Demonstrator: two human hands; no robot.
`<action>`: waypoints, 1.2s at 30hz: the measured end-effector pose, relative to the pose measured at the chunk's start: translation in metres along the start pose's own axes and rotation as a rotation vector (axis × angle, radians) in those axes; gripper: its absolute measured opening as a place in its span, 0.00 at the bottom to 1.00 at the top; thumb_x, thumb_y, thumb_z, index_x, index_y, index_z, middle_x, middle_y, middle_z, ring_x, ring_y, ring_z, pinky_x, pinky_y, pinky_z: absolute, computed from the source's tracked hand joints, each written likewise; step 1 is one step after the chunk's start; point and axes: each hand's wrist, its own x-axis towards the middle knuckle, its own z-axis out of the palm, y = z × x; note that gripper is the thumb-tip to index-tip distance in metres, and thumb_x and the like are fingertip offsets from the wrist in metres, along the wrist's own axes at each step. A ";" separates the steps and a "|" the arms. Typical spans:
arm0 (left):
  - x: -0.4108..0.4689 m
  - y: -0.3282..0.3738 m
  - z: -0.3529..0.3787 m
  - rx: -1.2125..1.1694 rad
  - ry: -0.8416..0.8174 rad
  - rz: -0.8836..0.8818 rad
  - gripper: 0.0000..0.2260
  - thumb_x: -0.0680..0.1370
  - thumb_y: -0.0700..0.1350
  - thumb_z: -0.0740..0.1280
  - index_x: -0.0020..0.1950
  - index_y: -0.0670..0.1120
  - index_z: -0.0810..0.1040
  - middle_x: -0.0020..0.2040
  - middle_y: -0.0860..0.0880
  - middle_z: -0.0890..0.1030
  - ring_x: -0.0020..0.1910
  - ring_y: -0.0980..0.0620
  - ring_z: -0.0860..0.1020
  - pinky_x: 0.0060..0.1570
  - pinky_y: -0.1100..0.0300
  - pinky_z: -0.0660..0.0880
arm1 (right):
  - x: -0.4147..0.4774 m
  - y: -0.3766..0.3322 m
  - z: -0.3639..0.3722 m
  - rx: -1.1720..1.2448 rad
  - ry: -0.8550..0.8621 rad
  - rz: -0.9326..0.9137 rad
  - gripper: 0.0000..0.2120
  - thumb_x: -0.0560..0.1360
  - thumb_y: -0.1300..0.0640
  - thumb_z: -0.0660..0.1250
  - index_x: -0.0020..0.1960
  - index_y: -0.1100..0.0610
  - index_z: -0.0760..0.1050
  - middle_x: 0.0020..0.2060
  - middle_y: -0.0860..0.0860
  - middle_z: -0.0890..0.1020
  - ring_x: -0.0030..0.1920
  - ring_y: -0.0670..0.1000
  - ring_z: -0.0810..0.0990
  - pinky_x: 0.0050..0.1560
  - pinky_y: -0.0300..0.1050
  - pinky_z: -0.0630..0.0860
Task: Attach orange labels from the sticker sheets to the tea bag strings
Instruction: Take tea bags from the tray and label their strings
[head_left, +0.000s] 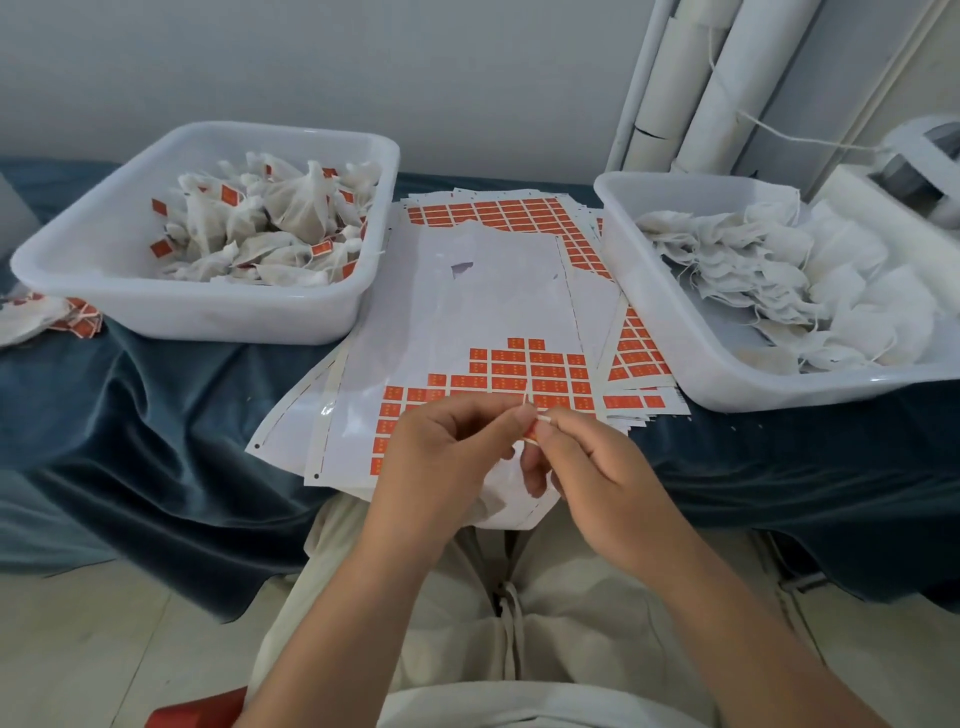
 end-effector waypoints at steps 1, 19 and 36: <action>0.000 0.001 0.000 0.040 0.010 0.021 0.06 0.80 0.48 0.73 0.46 0.55 0.89 0.41 0.56 0.87 0.38 0.58 0.82 0.38 0.65 0.78 | -0.001 0.001 0.000 -0.016 0.007 -0.007 0.16 0.85 0.47 0.56 0.41 0.42 0.75 0.37 0.46 0.81 0.40 0.44 0.80 0.45 0.31 0.74; 0.086 0.064 -0.099 0.262 0.302 0.178 0.05 0.77 0.53 0.76 0.44 0.55 0.88 0.39 0.57 0.87 0.34 0.64 0.80 0.36 0.73 0.75 | 0.000 0.009 0.005 -0.250 0.060 -0.048 0.23 0.79 0.34 0.52 0.40 0.46 0.79 0.37 0.44 0.82 0.42 0.47 0.82 0.42 0.39 0.76; 0.162 0.080 -0.188 0.469 0.698 0.161 0.13 0.79 0.54 0.67 0.60 0.53 0.84 0.48 0.57 0.84 0.41 0.56 0.81 0.47 0.61 0.76 | 0.009 0.005 -0.024 -0.406 0.138 -0.082 0.19 0.77 0.30 0.56 0.43 0.41 0.77 0.45 0.30 0.82 0.48 0.35 0.82 0.45 0.27 0.75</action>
